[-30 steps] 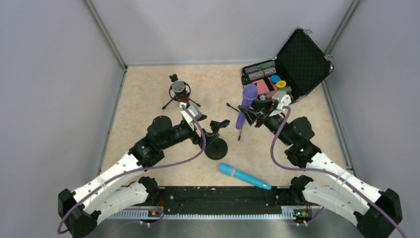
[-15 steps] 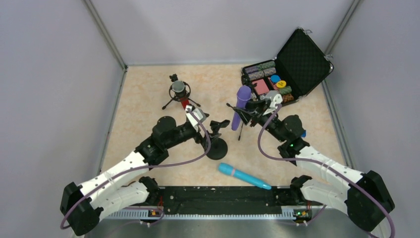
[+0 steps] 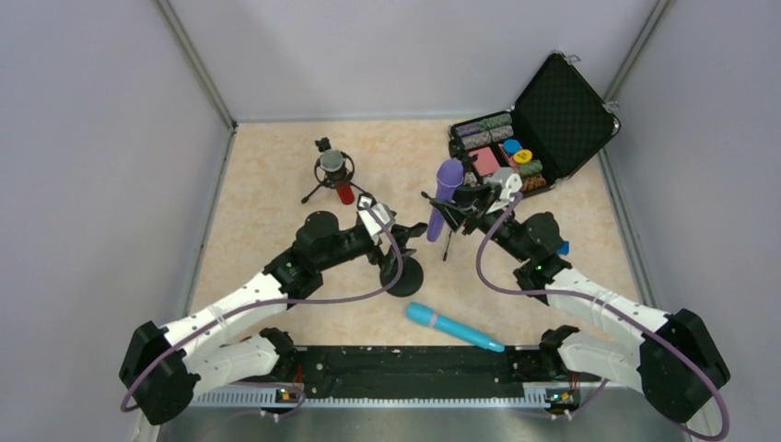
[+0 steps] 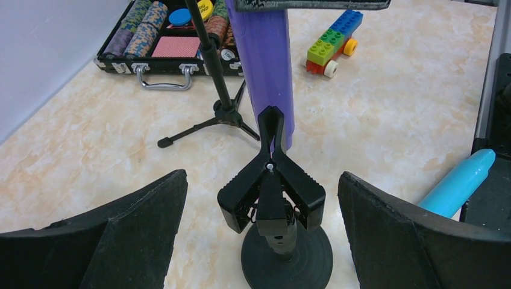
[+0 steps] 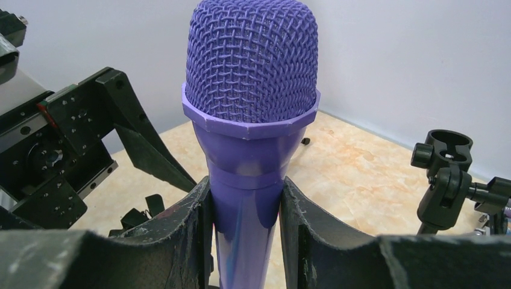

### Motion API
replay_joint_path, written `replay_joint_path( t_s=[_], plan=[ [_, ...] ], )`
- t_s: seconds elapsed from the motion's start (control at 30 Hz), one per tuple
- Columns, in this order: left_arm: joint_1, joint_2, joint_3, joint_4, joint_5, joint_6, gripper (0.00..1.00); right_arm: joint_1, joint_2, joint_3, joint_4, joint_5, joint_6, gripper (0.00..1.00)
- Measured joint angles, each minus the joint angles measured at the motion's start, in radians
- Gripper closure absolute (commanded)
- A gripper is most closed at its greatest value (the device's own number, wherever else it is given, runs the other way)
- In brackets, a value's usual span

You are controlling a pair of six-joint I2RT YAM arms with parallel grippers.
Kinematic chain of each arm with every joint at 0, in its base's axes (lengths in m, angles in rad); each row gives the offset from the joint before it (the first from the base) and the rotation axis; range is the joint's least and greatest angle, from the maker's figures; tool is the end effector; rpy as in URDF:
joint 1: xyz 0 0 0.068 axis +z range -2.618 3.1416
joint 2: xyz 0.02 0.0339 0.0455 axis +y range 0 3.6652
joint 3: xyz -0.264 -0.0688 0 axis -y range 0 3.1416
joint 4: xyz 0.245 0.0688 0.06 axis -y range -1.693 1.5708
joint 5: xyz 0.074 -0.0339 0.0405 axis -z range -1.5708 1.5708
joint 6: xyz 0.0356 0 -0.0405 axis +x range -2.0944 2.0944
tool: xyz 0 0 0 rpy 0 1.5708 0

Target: Attach the microphones to the stand

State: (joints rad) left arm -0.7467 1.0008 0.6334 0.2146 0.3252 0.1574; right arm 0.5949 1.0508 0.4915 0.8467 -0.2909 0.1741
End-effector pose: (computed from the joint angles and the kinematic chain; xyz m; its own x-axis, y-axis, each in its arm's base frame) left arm 0.1642 -0.1674 0.2874 0.0269 0.1775 -0.9838 0.8821 0.4588 0.1069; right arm 0.1864 0.1385 0.2941 0.0988 0.2672 -0.9586 -0.7938 0.6021 0.0860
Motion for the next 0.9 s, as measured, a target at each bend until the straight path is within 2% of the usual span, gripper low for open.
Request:
replay_joint_path(
  t_s=[0.03, 0.07, 0.1, 0.13, 0.17, 0.2, 0.9],
  plan=[
    [0.000, 0.001, 0.000, 0.004, 0.001, 0.004, 0.03, 0.000, 0.003, 0.000, 0.000, -0.002, 0.002, 1.00],
    [0.000, 0.003, 0.000, 0.010, 0.001, 0.009, 0.11, 0.000, 0.006, 0.000, 0.001, -0.005, 0.004, 1.00],
    [0.000, 0.006, 0.000, 0.015, 0.001, 0.014, 0.29, 0.000, 0.010, 0.000, 0.002, -0.008, 0.006, 1.00],
    [0.000, 0.008, 0.000, 0.019, 0.001, 0.023, 0.63, 0.000, 0.014, 0.000, 0.004, -0.012, 0.010, 1.00],
    [0.000, 0.012, 0.001, 0.020, 0.003, 0.025, 0.93, 0.000, 0.018, 0.000, 0.007, -0.016, 0.011, 1.00],
    [0.000, 0.017, 0.003, 0.018, 0.008, 0.026, 1.00, -0.001, 0.024, 0.000, 0.011, -0.022, 0.014, 1.00],
    [0.008, 0.060, 0.045, 0.014, 0.013, 0.019, 1.00, 0.013, 0.100, 0.000, 0.196, -0.083, 0.090, 1.00]
  ],
)
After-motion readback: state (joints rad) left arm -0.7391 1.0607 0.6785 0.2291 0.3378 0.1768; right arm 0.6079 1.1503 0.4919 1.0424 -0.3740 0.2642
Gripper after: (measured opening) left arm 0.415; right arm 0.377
